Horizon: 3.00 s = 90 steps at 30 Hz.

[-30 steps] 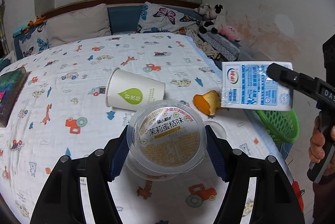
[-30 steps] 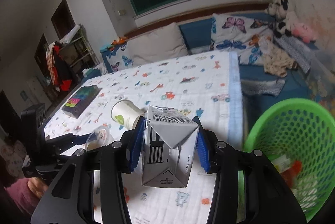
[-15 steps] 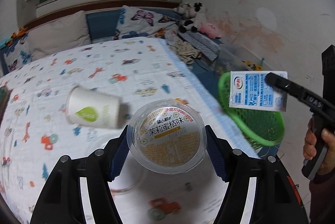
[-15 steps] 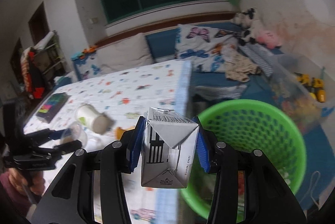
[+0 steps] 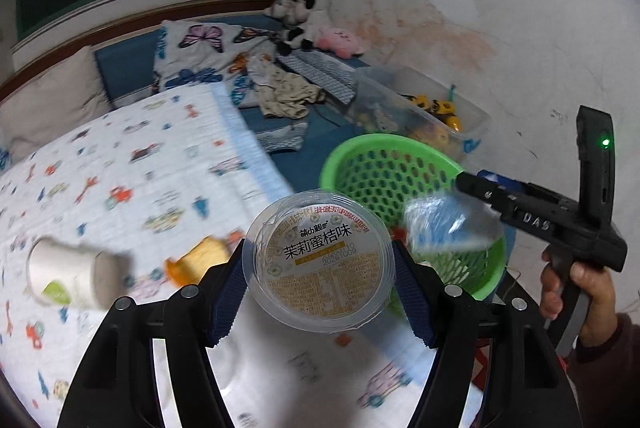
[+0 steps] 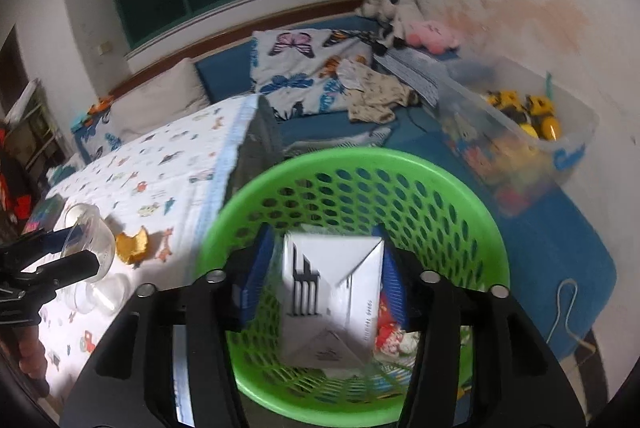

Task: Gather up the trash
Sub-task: 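Drop the milk carton into the basket with the right gripper while the left drops the tea cup, then grasp the large clear bowl with the left gripper while the right grasps the orange bread slice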

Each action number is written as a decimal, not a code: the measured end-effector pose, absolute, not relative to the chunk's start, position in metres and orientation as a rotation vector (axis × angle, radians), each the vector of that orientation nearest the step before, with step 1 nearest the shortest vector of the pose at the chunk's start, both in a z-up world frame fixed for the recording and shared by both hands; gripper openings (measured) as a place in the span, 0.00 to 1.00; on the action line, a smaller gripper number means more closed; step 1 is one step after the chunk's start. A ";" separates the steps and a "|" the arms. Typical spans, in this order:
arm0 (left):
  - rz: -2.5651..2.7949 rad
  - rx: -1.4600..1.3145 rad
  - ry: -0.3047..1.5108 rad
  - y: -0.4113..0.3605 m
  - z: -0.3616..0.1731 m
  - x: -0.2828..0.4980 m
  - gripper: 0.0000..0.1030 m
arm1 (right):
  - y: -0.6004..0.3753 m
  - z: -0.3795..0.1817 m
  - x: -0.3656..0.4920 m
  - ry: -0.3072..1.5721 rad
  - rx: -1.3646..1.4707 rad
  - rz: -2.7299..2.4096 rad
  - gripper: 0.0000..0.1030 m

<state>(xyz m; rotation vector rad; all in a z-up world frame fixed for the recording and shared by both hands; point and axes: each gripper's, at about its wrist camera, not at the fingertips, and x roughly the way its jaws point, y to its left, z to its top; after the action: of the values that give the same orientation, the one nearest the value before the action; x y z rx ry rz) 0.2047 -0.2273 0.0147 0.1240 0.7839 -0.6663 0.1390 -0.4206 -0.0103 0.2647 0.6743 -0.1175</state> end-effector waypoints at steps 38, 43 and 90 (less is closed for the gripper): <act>-0.637 0.138 0.857 -0.244 -0.012 0.207 0.80 | -0.413 -0.010 0.094 0.625 0.357 -0.075 0.81; -0.554 0.104 0.845 -0.197 -0.013 0.202 0.83 | -0.393 -0.013 0.101 0.644 0.343 -0.030 0.82; -0.392 0.187 0.916 -0.066 -0.069 0.212 0.87 | -0.254 -0.031 0.162 0.772 0.144 0.278 0.86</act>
<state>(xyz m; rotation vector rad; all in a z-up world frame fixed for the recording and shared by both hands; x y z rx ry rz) 0.2124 -0.0665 -0.0688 0.1865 0.9160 -0.3923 0.1617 -0.2543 -0.0313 0.1443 0.7718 0.2782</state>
